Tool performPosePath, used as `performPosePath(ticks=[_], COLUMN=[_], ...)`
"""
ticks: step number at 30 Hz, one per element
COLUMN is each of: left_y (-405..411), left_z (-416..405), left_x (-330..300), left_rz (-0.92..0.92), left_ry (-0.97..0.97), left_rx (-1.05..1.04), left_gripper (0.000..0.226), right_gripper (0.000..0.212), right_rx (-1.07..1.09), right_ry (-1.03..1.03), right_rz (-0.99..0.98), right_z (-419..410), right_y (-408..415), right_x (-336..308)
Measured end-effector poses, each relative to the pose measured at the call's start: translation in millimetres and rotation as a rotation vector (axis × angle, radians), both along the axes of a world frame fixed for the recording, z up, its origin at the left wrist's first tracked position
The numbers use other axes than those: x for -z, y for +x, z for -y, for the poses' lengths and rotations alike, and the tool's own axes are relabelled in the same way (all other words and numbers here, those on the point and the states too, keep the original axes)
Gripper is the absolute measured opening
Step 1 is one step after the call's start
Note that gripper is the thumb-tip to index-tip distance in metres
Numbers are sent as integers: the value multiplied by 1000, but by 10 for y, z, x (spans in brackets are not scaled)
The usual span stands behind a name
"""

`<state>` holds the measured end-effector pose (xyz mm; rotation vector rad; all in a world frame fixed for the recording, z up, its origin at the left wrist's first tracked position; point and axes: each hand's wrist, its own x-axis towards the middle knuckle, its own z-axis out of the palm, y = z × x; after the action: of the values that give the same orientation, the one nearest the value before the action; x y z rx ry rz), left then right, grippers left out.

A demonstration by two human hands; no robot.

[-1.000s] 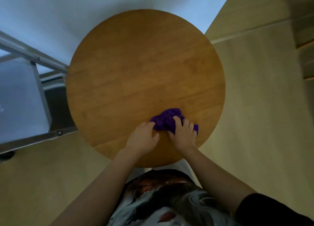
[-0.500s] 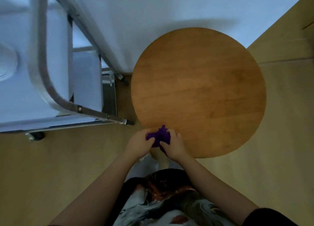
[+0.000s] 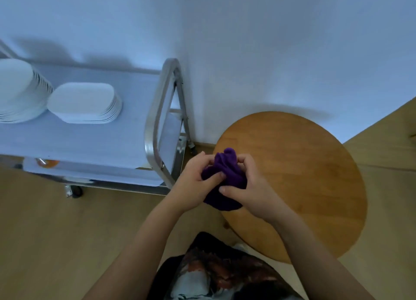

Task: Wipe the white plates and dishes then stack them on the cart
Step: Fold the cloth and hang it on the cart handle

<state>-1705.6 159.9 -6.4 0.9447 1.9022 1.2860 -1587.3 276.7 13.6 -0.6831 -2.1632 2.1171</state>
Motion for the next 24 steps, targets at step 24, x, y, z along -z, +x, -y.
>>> performPosePath(ticks=[24], left_y=[33], left_z=[-518], left_x=[-952], left_rz=[7], left_ry=[174], left_rx=[-122], left_gripper=[22], right_gripper=[21], right_rx=[-199], right_ry=[473], right_rz=[-140], right_z=[-565], right_y=[9], right_x=[-831])
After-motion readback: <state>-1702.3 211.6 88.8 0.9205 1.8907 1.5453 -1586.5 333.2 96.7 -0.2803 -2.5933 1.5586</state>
